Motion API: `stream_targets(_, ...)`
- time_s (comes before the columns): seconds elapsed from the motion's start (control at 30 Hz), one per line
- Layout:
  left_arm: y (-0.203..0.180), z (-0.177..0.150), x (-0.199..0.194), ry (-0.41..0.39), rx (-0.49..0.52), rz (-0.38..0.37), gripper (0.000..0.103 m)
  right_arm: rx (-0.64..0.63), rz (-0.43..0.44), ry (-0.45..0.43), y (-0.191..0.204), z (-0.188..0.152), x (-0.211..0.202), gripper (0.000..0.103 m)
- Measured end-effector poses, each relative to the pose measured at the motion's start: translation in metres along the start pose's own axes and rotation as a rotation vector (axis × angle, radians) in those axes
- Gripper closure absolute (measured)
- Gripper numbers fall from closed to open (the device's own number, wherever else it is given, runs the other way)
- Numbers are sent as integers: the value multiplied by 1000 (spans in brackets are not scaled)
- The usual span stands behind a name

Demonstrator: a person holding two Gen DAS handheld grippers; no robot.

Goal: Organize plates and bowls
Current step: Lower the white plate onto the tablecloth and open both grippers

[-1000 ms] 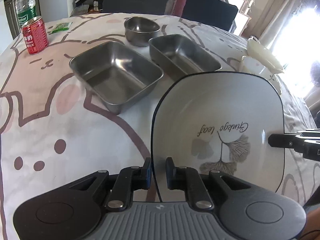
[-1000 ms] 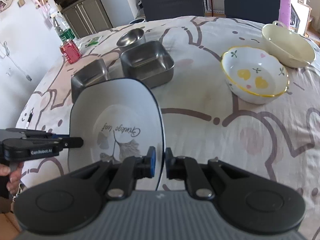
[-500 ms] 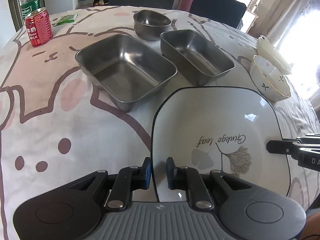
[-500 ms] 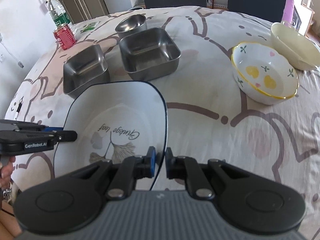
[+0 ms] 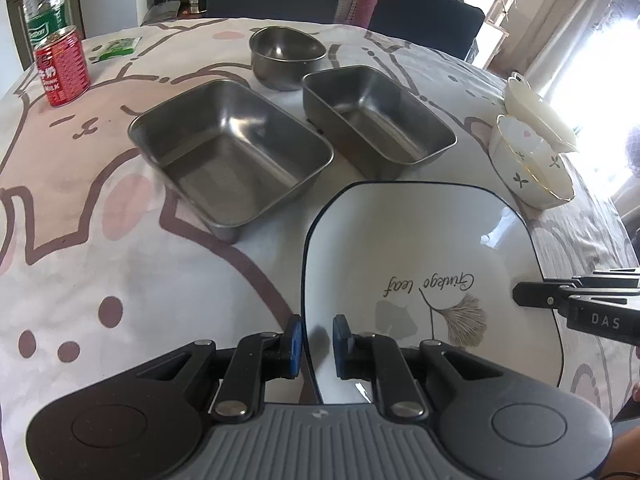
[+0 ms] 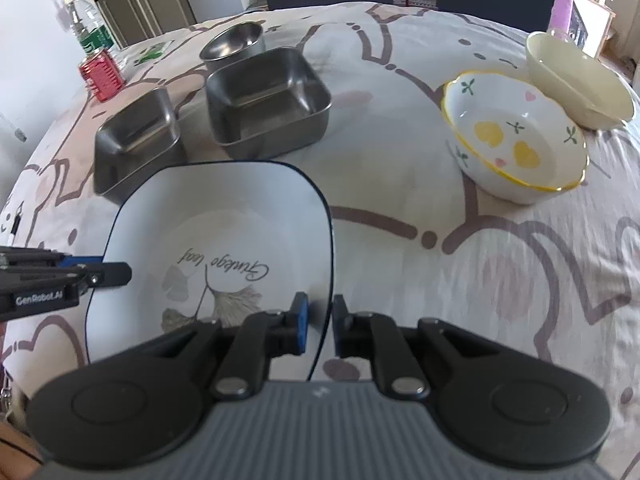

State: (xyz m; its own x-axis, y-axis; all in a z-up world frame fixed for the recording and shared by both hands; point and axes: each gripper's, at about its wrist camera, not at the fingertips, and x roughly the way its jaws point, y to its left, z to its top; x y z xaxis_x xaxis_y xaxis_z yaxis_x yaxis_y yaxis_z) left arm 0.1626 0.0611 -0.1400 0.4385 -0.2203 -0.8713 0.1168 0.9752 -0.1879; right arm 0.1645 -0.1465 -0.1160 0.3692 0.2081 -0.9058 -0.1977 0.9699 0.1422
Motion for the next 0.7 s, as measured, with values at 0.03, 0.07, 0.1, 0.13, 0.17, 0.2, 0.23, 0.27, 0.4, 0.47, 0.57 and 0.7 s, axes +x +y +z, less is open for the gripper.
stream_targets(0.03, -1, 1, 1, -1, 5, 1, 86, 2, -6, 2, -1, 0, 1, 88)
stream_targets(0.07, -3, 3, 1, -3, 10, 2, 86, 2, -12, 5, -2, 1, 3, 87)
stream_targets(0.1, -4, 4, 1, -5, 16, 5, 86, -1, -20, 11, -2, 0, 5, 87)
stream_targets(0.13, -5, 4, 1, -7, 22, 8, 86, -2, -26, 19, -2, -1, 7, 86)
stream_targets(0.17, -6, 5, 2, -4, 29, 11, 86, -3, -29, 23, -2, -2, 8, 86)
stream_targets(0.2, -6, 5, 2, -4, 34, 12, 86, -8, -32, 22, -1, -2, 8, 86)
stream_targets(0.23, -5, 4, 2, -3, 37, 9, 86, -17, -34, 21, 0, -3, 7, 86)
stream_targets(0.27, -5, 4, 2, -3, 38, 3, 86, -24, -33, 22, 0, -2, 7, 86)
stream_targets(0.4, 0, 5, 1, 5, 17, -18, 86, -37, -29, 25, 1, -3, 8, 85)
stream_targets(0.47, 0, 5, 0, 9, 17, -13, 85, -40, -26, 25, 1, -4, 8, 83)
stream_targets(0.57, 2, 5, 0, 17, 16, -15, 85, -30, -18, 27, 1, -4, 8, 80)
stream_targets(0.7, 3, 3, 1, 42, 19, -22, 68, -29, 3, 29, 2, -5, 6, 64)
